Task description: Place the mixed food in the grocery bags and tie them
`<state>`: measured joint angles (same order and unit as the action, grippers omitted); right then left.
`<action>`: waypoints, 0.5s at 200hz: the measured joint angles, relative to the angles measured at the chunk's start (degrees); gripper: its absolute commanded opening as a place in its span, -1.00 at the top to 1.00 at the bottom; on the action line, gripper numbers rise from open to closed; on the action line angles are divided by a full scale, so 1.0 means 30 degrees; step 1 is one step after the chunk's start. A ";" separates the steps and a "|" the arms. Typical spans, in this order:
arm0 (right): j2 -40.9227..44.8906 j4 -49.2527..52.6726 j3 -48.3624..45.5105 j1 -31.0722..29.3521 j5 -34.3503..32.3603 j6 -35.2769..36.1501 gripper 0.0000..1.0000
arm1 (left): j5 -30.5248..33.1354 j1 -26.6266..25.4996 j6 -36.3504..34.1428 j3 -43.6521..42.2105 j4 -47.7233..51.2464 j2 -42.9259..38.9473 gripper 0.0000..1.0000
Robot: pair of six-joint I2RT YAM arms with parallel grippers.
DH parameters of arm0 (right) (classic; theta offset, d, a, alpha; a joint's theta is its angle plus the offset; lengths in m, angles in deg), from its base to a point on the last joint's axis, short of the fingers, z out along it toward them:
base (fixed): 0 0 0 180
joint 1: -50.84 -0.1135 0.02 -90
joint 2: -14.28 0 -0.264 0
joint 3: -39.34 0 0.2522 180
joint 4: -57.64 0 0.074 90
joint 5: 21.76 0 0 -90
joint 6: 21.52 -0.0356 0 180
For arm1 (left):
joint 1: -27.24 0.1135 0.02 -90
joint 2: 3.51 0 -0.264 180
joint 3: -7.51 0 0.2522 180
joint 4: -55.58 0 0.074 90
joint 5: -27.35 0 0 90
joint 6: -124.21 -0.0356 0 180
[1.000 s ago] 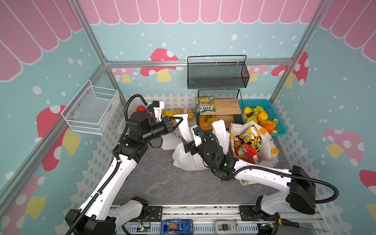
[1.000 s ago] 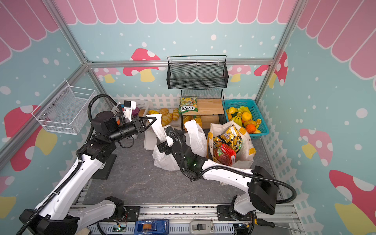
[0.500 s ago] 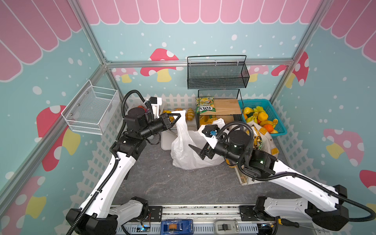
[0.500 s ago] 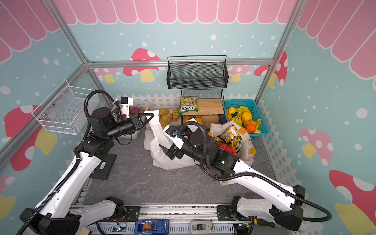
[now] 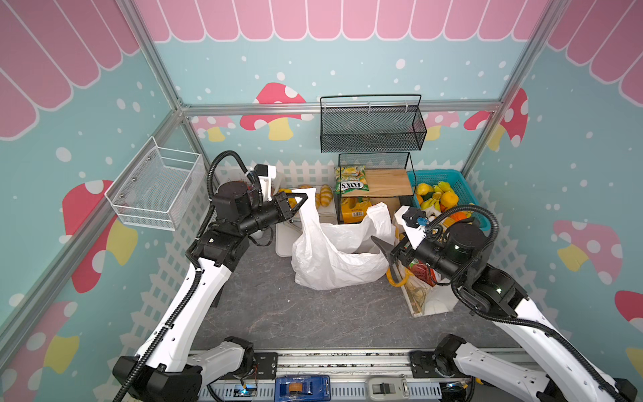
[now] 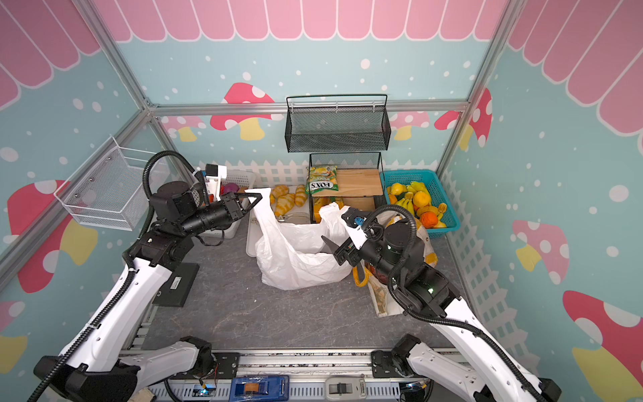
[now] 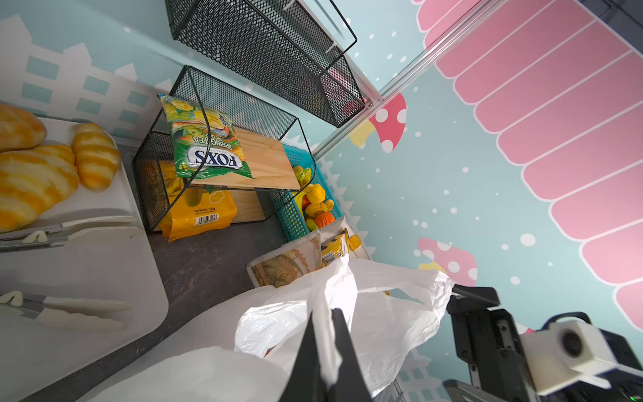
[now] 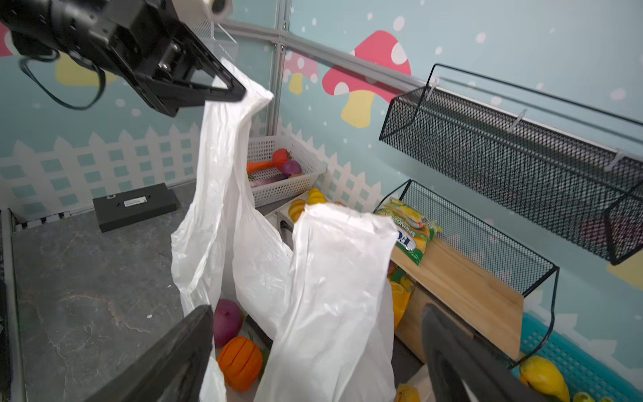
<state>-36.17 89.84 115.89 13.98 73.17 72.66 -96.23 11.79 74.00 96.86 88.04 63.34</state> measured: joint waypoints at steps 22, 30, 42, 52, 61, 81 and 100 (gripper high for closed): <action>-0.0452 -0.0401 -0.1392 0.1668 0.1566 -0.0299 -0.55 | -0.0007 0.0007 -0.0211 0.0160 0.0270 0.0044 1.00; -0.0663 -0.0670 -0.1734 0.2127 0.2098 -0.0517 -0.41 | -0.0007 0.0015 -0.0321 0.0189 0.0364 0.0044 1.00; -0.0962 -0.1260 -0.2113 0.2565 0.2769 -0.0503 -0.20 | 0.0000 0.0022 -0.0481 0.0211 0.0495 0.0044 1.00; -0.1151 -0.1909 -0.2382 0.2769 0.3242 -0.0692 -0.02 | 0.0015 0.0022 -0.0605 0.0211 0.0641 0.0044 0.97; -0.1275 -0.2586 -0.2637 0.2834 0.3745 -0.0750 0.11 | 0.0058 0.0044 -0.0787 0.0211 0.0758 0.0044 0.90; -0.1304 -0.4153 -0.3169 0.2900 0.4539 -0.1268 0.30 | 0.0270 0.0124 -0.1297 0.0211 0.0838 0.0036 0.55; -0.1326 -0.5530 -0.3541 0.2900 0.5027 -0.1931 0.42 | 0.0721 0.0146 -0.2047 0.0211 0.0925 -0.0109 0.17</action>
<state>-40.15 73.25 105.27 22.68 88.25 66.87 -94.07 12.23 67.86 97.49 90.82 63.01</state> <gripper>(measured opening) 0.322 0.316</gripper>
